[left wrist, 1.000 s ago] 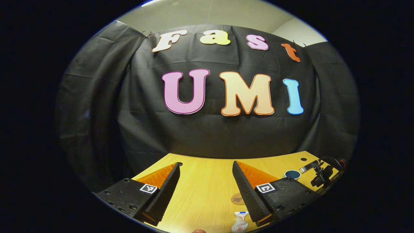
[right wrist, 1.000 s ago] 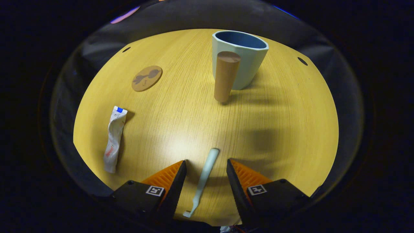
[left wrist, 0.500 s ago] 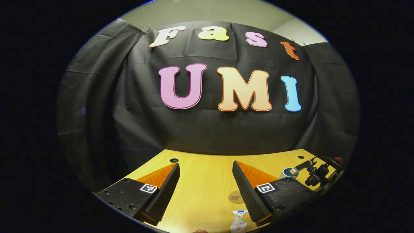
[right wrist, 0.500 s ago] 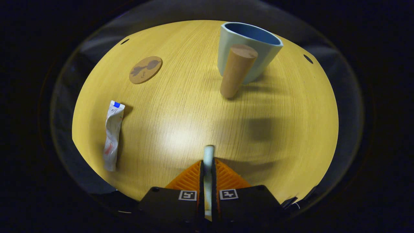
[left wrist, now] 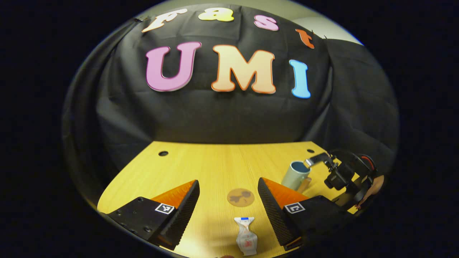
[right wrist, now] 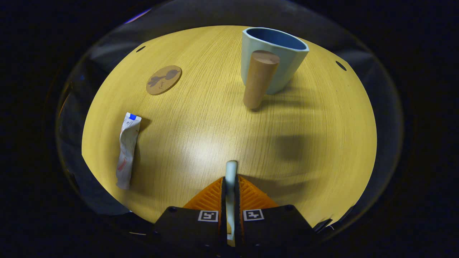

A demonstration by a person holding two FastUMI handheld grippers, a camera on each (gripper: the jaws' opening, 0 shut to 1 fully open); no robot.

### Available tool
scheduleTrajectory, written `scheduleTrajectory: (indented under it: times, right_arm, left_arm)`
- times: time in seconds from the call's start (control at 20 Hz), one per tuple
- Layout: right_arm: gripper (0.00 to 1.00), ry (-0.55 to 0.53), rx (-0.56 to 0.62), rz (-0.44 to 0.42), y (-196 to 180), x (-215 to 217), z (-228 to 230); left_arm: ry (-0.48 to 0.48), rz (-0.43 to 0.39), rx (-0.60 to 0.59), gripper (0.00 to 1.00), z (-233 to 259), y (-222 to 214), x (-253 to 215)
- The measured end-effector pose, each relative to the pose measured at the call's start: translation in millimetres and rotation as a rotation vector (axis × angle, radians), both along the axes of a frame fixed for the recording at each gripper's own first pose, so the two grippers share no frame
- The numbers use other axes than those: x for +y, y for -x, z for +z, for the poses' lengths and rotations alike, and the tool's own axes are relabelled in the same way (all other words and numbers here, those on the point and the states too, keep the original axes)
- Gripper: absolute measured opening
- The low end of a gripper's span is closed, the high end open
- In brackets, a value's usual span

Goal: Put the toothbrush and toothpaste on the desktop into the cup, then pick up the cup and place it on the coaster on the desktop.

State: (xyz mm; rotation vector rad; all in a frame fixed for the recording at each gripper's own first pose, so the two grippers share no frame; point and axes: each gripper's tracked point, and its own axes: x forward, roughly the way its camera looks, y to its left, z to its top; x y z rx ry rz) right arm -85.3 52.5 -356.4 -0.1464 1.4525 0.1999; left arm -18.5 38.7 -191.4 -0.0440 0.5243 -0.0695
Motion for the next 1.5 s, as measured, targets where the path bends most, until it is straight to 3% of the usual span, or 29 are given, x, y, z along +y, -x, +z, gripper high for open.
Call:
scheduleTrajectory:
  times: [0.25, 0.6, 0.9, 1.1, 1.3, 1.4, 1.5]
  right_arm:
    - [0.11, -0.006, -0.029, 0.009, -1, 0, 1]
    - [0.11, -0.025, -0.042, 0.011, -1, 0, 1]
    - [0.11, -0.036, -0.047, 0.020, -1, 0, 1]
    - [0.11, -0.043, -0.048, 0.028, -1, 0, 2]
    - [0.11, -0.045, -0.049, 0.036, -2, 0, 1]
    - [0.11, -0.047, -0.049, 0.040, -2, 0, 2]
    - [0.11, -0.050, -0.051, 0.045, -2, 0, 0]
  left_arm:
    - [0.040, -0.039, 0.202, 0.95, -60, 20, -14]
    - [0.040, -0.035, 0.439, 0.96, -122, 49, -22]
    - [0.006, -0.038, 0.565, 0.96, -136, 66, -18]
    - [-0.068, -0.079, 0.574, 0.95, -139, 67, -11]
    - [-0.064, -0.077, 0.565, 0.91, -137, 65, -12]
    - [-0.058, -0.094, 0.553, 0.79, -138, 62, -15]
    - [-0.055, -0.107, 0.548, 0.50, -138, 61, -20]
